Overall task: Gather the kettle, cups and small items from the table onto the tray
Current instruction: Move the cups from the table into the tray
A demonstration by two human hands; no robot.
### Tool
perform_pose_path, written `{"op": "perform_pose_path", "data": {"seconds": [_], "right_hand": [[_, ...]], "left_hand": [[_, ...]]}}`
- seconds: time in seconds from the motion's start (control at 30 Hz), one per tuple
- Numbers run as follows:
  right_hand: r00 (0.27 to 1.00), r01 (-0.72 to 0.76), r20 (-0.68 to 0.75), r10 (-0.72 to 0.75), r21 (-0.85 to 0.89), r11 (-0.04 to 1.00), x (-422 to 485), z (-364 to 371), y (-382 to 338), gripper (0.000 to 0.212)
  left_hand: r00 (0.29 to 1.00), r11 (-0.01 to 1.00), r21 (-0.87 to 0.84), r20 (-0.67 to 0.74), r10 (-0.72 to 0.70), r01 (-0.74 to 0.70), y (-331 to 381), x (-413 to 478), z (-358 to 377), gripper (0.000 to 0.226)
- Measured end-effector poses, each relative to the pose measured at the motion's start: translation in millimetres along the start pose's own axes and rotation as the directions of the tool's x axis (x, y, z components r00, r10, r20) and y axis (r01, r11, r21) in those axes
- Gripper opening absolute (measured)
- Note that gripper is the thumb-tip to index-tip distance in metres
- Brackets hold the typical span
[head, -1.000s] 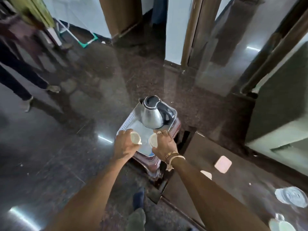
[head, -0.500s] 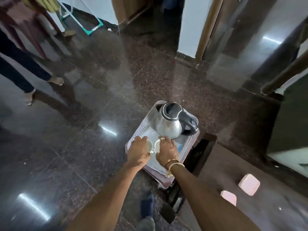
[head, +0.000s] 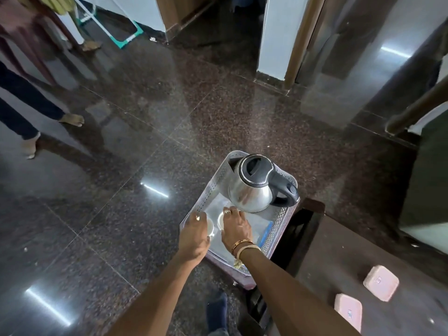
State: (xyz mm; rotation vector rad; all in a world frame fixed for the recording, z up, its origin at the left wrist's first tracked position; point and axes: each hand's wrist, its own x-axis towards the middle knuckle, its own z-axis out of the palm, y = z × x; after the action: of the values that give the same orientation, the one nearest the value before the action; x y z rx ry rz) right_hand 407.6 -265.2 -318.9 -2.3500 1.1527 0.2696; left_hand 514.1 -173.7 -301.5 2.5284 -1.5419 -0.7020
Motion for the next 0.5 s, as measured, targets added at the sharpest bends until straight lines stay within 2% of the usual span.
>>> {"op": "perform_pose_path", "data": {"seconds": [0.13,0.27,0.37,0.5], "right_hand": [[1.0,-0.002,0.009,0.002,-0.007,1.0,3,13,-1,0.055],[1.0,0.0,-0.017,0.0,-0.02,1.0,5,20,-5,0.057],[1.0,0.008,-0.027,-0.008,-0.016,1.0,9,21,-6,0.058],[0.997,0.032,-0.065,-0.032,-0.004,0.999,14,20,-8,0.054]], "left_hand": [[0.998,0.999,-0.032,0.053,0.036,-0.035,-11,0,8,0.065],[0.996,0.994,-0.063,-0.019,0.086,-0.087,-16,3,16,0.077],[0.994,0.993,-0.058,-0.034,0.101,-0.103,-23,7,22,0.066],[0.998,0.994,-0.108,-0.058,0.026,-0.032,-24,9,19,0.063]]}}
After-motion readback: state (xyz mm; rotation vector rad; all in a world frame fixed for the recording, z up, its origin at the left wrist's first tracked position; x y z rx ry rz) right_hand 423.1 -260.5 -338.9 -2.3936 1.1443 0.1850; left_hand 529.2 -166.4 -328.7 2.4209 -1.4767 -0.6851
